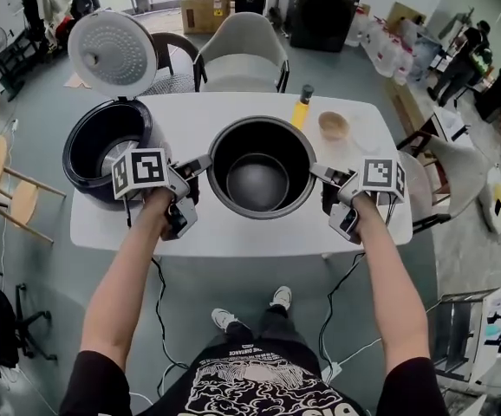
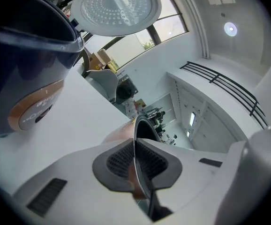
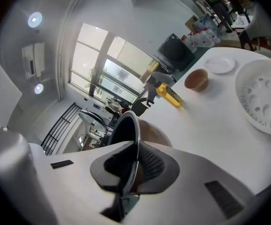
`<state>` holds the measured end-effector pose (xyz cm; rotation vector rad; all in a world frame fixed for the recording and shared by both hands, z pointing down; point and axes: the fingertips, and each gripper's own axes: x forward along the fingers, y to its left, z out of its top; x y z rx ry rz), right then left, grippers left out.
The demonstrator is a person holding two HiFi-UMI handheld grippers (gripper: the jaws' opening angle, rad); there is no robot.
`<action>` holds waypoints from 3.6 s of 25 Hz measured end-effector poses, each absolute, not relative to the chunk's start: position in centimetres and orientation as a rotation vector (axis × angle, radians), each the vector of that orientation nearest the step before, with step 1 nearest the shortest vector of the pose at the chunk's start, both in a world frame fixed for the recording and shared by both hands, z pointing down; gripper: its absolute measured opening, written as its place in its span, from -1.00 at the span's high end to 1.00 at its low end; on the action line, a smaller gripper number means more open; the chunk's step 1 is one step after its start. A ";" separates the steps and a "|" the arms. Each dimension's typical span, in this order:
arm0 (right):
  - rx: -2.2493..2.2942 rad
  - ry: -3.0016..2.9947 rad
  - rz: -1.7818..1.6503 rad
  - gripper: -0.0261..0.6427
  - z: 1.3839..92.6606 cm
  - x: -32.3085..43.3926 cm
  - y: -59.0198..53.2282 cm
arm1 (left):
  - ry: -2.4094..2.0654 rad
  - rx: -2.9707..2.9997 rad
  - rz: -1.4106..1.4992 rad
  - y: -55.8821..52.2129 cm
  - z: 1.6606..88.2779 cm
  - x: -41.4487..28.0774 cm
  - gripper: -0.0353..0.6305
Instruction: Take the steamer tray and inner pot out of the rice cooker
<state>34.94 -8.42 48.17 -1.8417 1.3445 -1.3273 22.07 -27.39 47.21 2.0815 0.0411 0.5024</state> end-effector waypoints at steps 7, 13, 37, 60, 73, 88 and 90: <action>-1.786 1.335 -1.451 0.80 53.6 42.3 -8.2 | -0.062 2.015 0.567 -26.5 52.8 28.6 0.81; -1.752 1.364 -1.491 0.79 55.6 44.9 -8.2 | -0.112 2.009 0.574 -26.0 54.5 30.8 0.81; -2.140 1.671 -1.328 0.70 48.7 44.8 -8.0 | -0.174 2.346 0.651 -25.0 46.3 30.8 0.69; -2.560 1.736 -0.386 0.71 29.2 38.7 -7.2 | -0.335 3.021 0.339 -20.7 29.0 27.0 0.82; -2.679 1.726 -0.257 0.88 30.7 37.6 -5.6 | -0.340 3.091 0.344 -19.4 30.4 25.8 0.85; -2.682 1.732 -0.252 0.88 30.8 36.3 -5.4 | -0.363 3.070 0.337 -19.8 30.5 24.9 0.85; -2.683 1.728 -0.253 0.88 30.8 36.2 -5.2 | -0.366 3.070 0.339 -19.7 30.5 24.7 0.85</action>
